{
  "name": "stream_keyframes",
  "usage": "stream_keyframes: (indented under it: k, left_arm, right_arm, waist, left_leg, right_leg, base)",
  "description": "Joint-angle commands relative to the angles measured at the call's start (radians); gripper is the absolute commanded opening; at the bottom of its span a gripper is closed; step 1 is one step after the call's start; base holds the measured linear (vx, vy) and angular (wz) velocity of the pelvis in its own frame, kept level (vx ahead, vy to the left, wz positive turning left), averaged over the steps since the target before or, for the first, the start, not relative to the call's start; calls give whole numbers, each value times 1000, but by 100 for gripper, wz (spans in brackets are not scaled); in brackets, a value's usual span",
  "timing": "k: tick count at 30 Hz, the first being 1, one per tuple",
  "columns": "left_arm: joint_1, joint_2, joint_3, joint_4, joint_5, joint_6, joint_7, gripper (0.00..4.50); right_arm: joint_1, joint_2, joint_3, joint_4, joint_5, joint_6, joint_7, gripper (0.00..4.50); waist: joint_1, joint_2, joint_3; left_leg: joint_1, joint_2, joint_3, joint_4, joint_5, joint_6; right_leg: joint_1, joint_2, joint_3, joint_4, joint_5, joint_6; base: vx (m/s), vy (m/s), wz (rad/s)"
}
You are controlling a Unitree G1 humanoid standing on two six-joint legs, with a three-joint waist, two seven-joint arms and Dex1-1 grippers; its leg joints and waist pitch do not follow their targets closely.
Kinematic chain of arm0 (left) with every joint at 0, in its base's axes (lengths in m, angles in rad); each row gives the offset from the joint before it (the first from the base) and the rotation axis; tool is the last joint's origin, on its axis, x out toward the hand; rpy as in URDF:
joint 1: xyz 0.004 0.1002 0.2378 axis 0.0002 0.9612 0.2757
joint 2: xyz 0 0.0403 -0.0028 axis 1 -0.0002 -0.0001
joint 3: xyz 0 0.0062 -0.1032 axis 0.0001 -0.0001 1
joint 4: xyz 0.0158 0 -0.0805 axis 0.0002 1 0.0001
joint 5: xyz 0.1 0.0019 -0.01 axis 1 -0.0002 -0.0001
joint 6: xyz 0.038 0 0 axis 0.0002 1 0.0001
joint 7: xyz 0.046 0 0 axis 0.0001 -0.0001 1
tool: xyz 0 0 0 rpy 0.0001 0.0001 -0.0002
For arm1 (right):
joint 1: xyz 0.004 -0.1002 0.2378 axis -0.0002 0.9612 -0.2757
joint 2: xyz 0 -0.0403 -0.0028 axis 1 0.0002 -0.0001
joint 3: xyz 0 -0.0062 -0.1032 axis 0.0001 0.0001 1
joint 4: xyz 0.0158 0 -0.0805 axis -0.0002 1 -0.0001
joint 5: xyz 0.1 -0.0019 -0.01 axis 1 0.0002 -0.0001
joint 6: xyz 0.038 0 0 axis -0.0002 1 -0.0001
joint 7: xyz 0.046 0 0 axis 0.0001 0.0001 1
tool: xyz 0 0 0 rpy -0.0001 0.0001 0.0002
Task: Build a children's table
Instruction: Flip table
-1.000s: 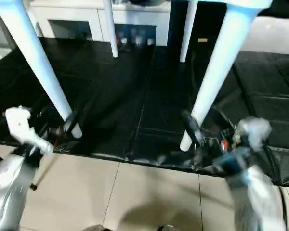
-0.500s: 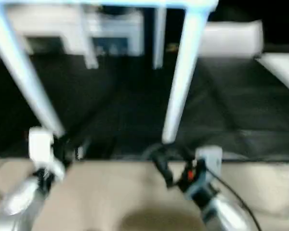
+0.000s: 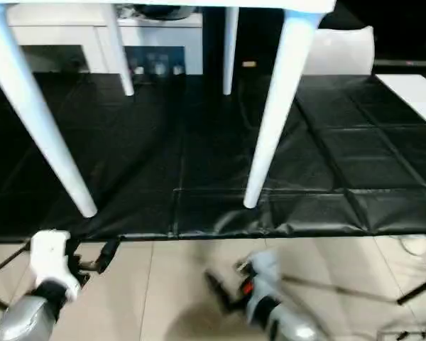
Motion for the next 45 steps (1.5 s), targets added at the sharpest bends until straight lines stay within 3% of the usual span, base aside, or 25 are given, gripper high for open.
stream_keyframes:
  k: [1, 3, 4, 5, 7, 8, 9, 10, 11, 12, 15, 16, 17, 18, 20, 22, 23, 24, 26, 35, 45]
  left_arm:
    - [25, 0, -22, 79, 19, -15, -11, 450]
    - [21, -6, -24, 123, 23, 3, -9, 450]
    - [16, -11, -29, 146, 23, 31, -5, 450]
    - [-10, -8, -52, 242, 49, 43, -11, 450]
    - [-22, -12, -57, 292, 58, 40, -11, 450]
    - [-54, -19, -70, 422, 93, 2, -2, 450]
    - [-54, -19, -70, 422, 93, 2, -2, 450]
    - [-77, -25, -68, 508, 107, -35, 2, 450]
    - [-136, -32, -59, 702, 126, -106, 18, 450]
    - [-170, -34, -59, 793, 136, -125, 30, 450]
    - [-239, -33, -70, 919, 169, -108, 76, 450]
    - [-253, -33, -73, 942, 175, -104, 82, 450]
    - [-274, -33, -79, 979, 184, -98, 90, 450]
    - [-291, -34, -79, 1009, 187, -98, 94, 450]
    - [-331, -36, -72, 1081, 194, -74, 128, 450]
    - [-352, -34, -69, 1128, 201, -74, 142, 450]
    - [-373, -31, -68, 1182, 213, -82, 162, 450]
    - [-381, -30, -66, 1205, 218, -87, 176, 450]
    - [-399, -30, -56, 1250, 220, -89, 200, 450]
    - [-412, -34, -63, 1297, 239, -64, 220, 450]
    - [-412, -34, -63, 1297, 239, -64, 220, 450]
  right_arm:
    - [-27, -10, -2, 92, -19, -17, 27, 450]
    - [-47, -3, -12, 183, -36, -43, 17, 450]
    - [-59, -2, -22, 226, -45, -54, 2, 450]
    - [-82, 8, -40, 315, -59, -72, -33, 450]
    - [-91, 15, -50, 351, -58, -83, -45, 450]
    - [-116, 22, -72, 439, -55, -110, -75, 450]
    - [-116, 22, -72, 439, -55, -110, -75, 450]
    - [-130, 29, -86, 479, -49, -115, -93, 450]
    - [-162, 50, -110, 570, -55, -128, -165, 450]
    - [-178, 59, -114, 617, -67, -132, -205, 450]
    - [-218, 72, -117, 741, -92, -157, -252, 450]
    - [-226, 74, -119, 766, -96, -164, -268, 450]
    - [-237, 78, -124, 805, -103, -174, -293, 450]
    - [-251, 80, -119, 843, -119, -178, -326, 450]
    - [-273, 84, -87, 911, -158, -148, -356, 450]
    - [-280, 86, -74, 932, -176, -157, -351, 450]
    - [-286, 89, -66, 954, -193, -178, -352, 450]
    - [-289, 92, -65, 962, -197, -186, -356, 450]
    - [-296, 104, -66, 983, -209, -195, -375, 450]
    - [-298, 141, -49, 998, -227, -165, -392, 450]
    - [-298, 141, -49, 998, -227, -165, -392, 450]
  waist:
    - [2, 6, -12]
    - [0, 6, -13]
    - [2, 28, -13]
    - [0, 14, -12]
    - [4, 11, -9]
    - [0, -16, -7]
    - [5, -7, -11]
    - [5, -7, -11]
    - [5, -19, -12]
    - [4, -12, -16]
    - [-1, -13, -22]
    - [-2, -8, -22]
    - [-1, -13, -23]
    - [0, -15, -21]
    - [-1, -3, -21]
    - [-1, -6, -18]
    - [-1, -17, -17]
    - [1, -13, -16]
    - [3, -15, -14]
    - [6, -15, -17]
    - [6, -15, -14]
  left_leg:
    - [-7, 70, -17, -102, -243, 39]
    - [-5, 71, -15, -102, -223, 29]
    - [-4, 72, -17, -103, -225, 22]
    - [0, 75, -15, -106, -248, 6]
    - [4, 73, -12, -107, -277, 4]
    - [-4, 75, -11, -109, -268, 14]
    - [1, 74, -7, -105, -242, 21]
    - [1, 74, -7, -105, -242, 21]
    - [0, 71, -4, -103, -186, 40]
    - [6, 73, -5, -104, -171, 38]
    - [7, 84, -1, -101, -140, 40]
    - [8, 84, 0, -101, -135, 41]
    - [8, 86, 3, -99, -133, 47]
    - [9, 86, 5, -100, -137, 50]
    - [11, 86, 8, -100, -160, 45]
    - [8, 85, 10, -100, -170, 50]
    - [8, 85, 12, -100, -190, 53]
    - [9, 83, 11, -100, -194, 53]
    - [13, 87, 13, -104, -202, 51]
    - [16, 93, 15, -108, -196, 62]
    - [16, 93, 15, -113, -225, 53]
  right_leg:
    - [13, -89, 57, -96, -141, -186]
    - [11, -87, 60, -94, -78, -190]
    - [12, -89, 60, -90, -62, -196]
    - [12, -86, 58, -92, -38, -212]
    - [8, -89, 60, -95, -82, -216]
    - [13, -93, 62, -95, -112, -213]
    - [12, -95, 63, -97, -112, -212]
    - [12, -95, 63, -97, -112, -212]
    - [11, -97, 65, -99, -89, -211]
    - [13, -97, 65, -95, -62, -214]
    - [14, -97, 61, -82, 60, -236]
    - [13, -98, 62, -80, 76, -244]
    - [16, -101, 62, -80, 95, -255]
    - [13, -101, 62, -81, 92, -260]
    - [14, -100, 62, -81, 60, -278]
    - [15, -102, 64, -85, 36, -275]
    - [15, -105, 65, -90, -14, -267]
    - [14, -106, 67, -91, -41, -262]
    - [9, -106, 70, -97, -95, -254]
    - [7, -106, 72, -92, -34, -267]
    - [3, -106, 75, -99, -93, -257]
  base:
    - [0, 0, 0]
    - [0, 0, 0]
    - [0, 0, 0]
    - [0, 0, 0]
    - [0, 0, 0]
    - [0, 0, 0]
    - [0, 0, 0]
    - [0, 0, 0]
    - [0, 0, 0]
    - [0, 0, 0]
    - [0, 0, 0]
    - [0, 0, 0]
    - [0, 0, 0]
    - [0, 0, 0]
    - [0, 0, 0]
    - [0, 0, 0]
    - [0, 0, 0]
    - [0, 0, 0]
    - [0, 0, 0]
    - [0, 0, 0]
    - [0, 0, 0]
